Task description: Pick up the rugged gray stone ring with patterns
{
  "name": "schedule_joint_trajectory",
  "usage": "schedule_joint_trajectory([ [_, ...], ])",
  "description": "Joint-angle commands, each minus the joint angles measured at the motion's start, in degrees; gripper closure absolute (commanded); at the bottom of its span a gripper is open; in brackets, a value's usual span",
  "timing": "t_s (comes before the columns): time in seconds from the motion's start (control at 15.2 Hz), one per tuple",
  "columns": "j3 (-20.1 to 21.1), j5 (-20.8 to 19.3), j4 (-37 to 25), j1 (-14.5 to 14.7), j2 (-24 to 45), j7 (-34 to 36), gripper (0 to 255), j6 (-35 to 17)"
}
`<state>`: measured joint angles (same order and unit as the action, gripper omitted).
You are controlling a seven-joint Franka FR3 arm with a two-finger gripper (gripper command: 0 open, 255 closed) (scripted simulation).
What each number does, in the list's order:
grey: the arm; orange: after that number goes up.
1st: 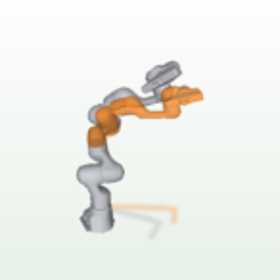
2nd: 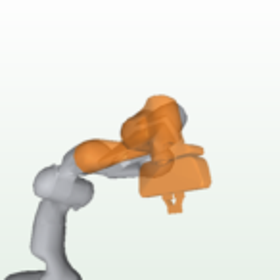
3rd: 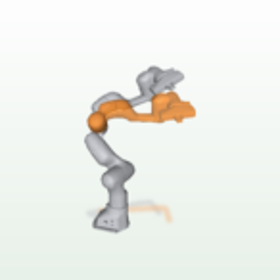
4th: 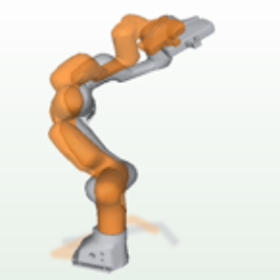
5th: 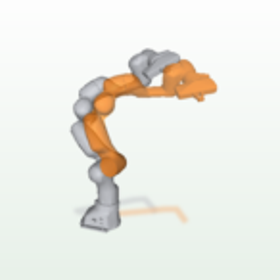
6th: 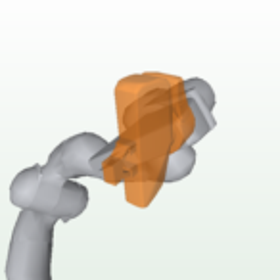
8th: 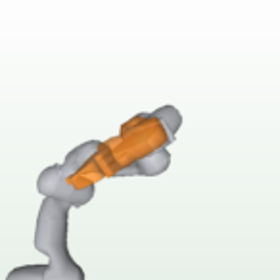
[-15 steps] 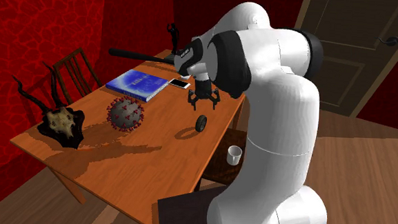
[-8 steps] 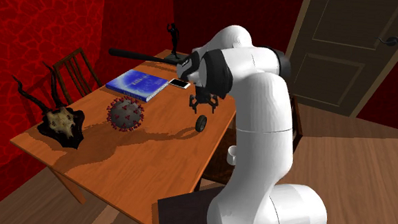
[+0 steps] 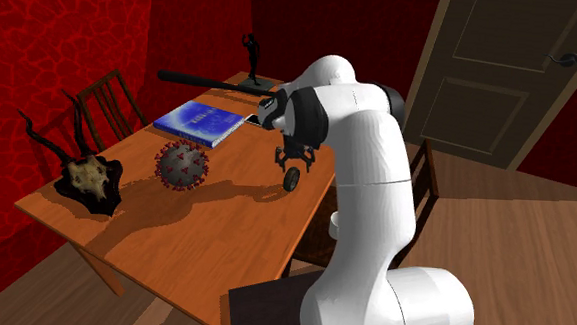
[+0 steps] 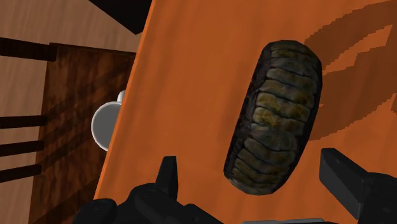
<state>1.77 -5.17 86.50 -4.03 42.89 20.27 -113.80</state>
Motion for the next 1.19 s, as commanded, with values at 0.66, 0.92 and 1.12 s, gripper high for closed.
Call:
schedule_joint_trajectory([
  [0.66, -0.04, -0.06, -0.01, 0.03, 1.23, 0.11, 255, -1.24],
  [0.92, -0.02, -0.02, 0.08, -0.03, 0.21, -0.02, 255, -0.32],
  [1.12, 0.03, 0.05, 0.09, -0.05, -1.25, -0.12, 255, 1.13],
])
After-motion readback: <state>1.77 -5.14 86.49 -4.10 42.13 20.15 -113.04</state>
